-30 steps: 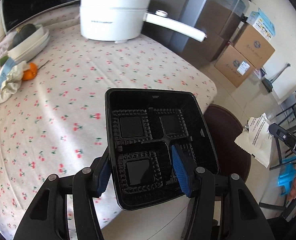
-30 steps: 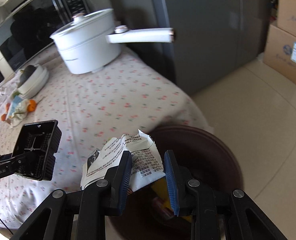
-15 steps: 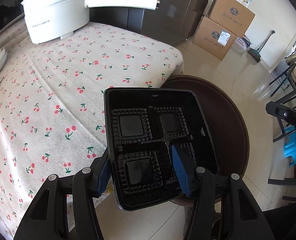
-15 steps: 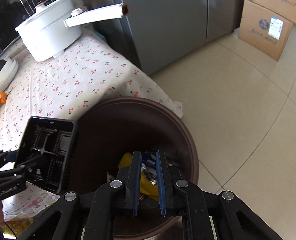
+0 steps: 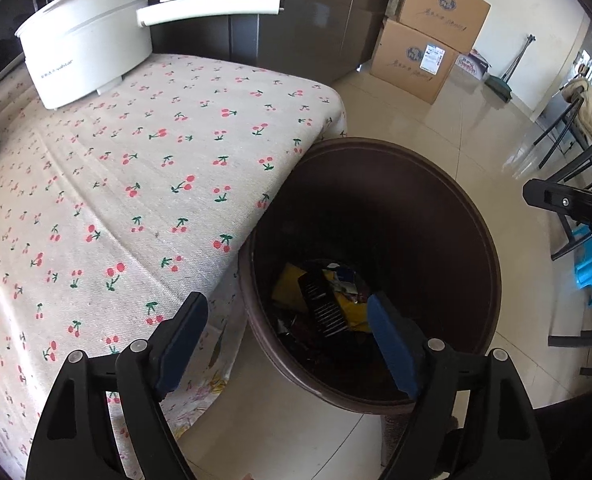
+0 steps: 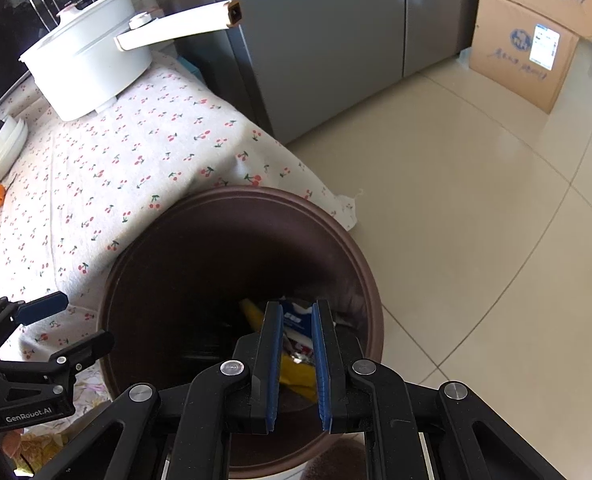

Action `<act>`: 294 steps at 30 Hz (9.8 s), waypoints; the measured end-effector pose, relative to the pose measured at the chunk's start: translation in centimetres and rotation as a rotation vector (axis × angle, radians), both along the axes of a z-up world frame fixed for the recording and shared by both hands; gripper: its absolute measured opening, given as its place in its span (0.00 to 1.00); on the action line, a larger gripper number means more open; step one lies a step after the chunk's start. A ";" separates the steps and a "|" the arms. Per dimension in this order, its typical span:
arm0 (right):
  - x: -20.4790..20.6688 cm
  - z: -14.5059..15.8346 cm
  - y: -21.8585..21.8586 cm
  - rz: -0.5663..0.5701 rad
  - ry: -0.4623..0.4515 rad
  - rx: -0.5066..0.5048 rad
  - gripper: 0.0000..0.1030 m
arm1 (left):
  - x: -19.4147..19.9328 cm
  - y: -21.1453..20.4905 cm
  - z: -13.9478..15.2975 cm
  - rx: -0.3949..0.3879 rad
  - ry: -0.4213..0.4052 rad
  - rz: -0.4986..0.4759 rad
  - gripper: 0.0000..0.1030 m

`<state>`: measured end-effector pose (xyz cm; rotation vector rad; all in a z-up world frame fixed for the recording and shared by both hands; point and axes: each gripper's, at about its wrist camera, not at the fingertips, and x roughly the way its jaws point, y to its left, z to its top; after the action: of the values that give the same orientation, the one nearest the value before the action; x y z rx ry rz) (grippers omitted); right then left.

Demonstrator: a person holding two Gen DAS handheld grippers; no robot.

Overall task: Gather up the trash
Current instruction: 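Open the right tool to drop the packet while the left tool drops the tray, then move both open tools back over the table toward the crumpled tissue, then grasp the crumpled white tissue with the right tool, then grasp the blue milk carton with the left tool while the right tool holds the tissue, then carry the milk carton and crumpled tissue over the brown bin with both tools, then open the left tool to drop the carton while the right tool drops the tissue, then move both open tools back over the table toward the white tissue and orange peel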

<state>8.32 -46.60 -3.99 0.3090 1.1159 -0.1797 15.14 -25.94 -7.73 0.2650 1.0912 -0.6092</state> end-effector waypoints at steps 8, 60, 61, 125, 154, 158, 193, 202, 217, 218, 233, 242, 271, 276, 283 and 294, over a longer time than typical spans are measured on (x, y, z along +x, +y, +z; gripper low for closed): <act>1.2 -0.3 1.2 0.016 0.019 0.012 0.15 | 1.0 4.1 0.8 0.020 -0.013 0.075 0.82; 24.7 -3.0 44.3 0.543 -0.129 0.106 0.87 | 8.5 45.9 2.8 0.212 -0.112 0.931 0.95; 25.4 -3.3 45.2 0.550 -0.136 0.114 0.87 | 8.6 46.1 2.6 0.205 -0.103 0.939 0.95; 20.0 -3.5 29.4 0.582 -0.050 0.193 0.30 | 25.0 44.4 1.1 -0.049 -0.006 0.494 0.54; 16.5 -3.5 27.1 0.525 -0.012 0.199 0.31 | 16.3 48.3 0.7 -0.053 0.028 0.629 0.72; 16.3 -3.5 27.1 0.529 -0.009 0.196 0.31 | 15.5 47.5 0.3 -0.013 0.051 0.622 0.68; 6.3 2.3 19.7 0.324 -0.076 0.232 0.31 | 1.4 32.6 7.6 -0.246 0.090 0.605 0.39; 4.0 1.7 17.1 0.293 -0.042 0.190 0.31 | 0.9 26.8 7.1 -0.204 0.088 0.495 0.39; -0.6 1.0 8.5 0.138 -0.023 0.141 0.31 | -0.3 16.1 6.1 -0.214 0.104 0.311 0.39; -0.9 1.0 7.9 0.128 -0.023 0.141 0.31 | -0.3 15.2 5.8 -0.216 0.107 0.300 0.39; -5.3 -0.4 -0.7 -0.003 0.029 0.136 0.31 | -1.7 0.9 2.0 -0.206 0.105 0.090 0.39; -5.3 -0.6 -1.0 -0.002 0.030 0.149 0.31 | -1.5 0.7 2.2 -0.208 0.042 0.109 0.79; -0.1 0.3 5.4 0.013 0.033 0.086 0.78 | -1.1 16.0 6.7 -0.094 -0.069 0.322 0.97; 0.5 0.6 6.8 0.026 0.024 0.090 0.81 | -1.2 18.6 6.8 -0.074 -0.068 0.359 0.98; 2.0 1.3 9.7 0.068 0.005 0.079 0.81 | -1.4 22.7 6.9 -0.051 -0.068 0.423 0.98; 5.3 2.2 16.8 0.167 -0.034 0.088 0.81 | -1.6 30.5 6.7 -0.041 -0.047 0.573 0.98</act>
<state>13.64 -29.82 -1.79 0.2942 1.1118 0.0227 13.54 4.60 -0.99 -0.0734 1.0456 -0.1115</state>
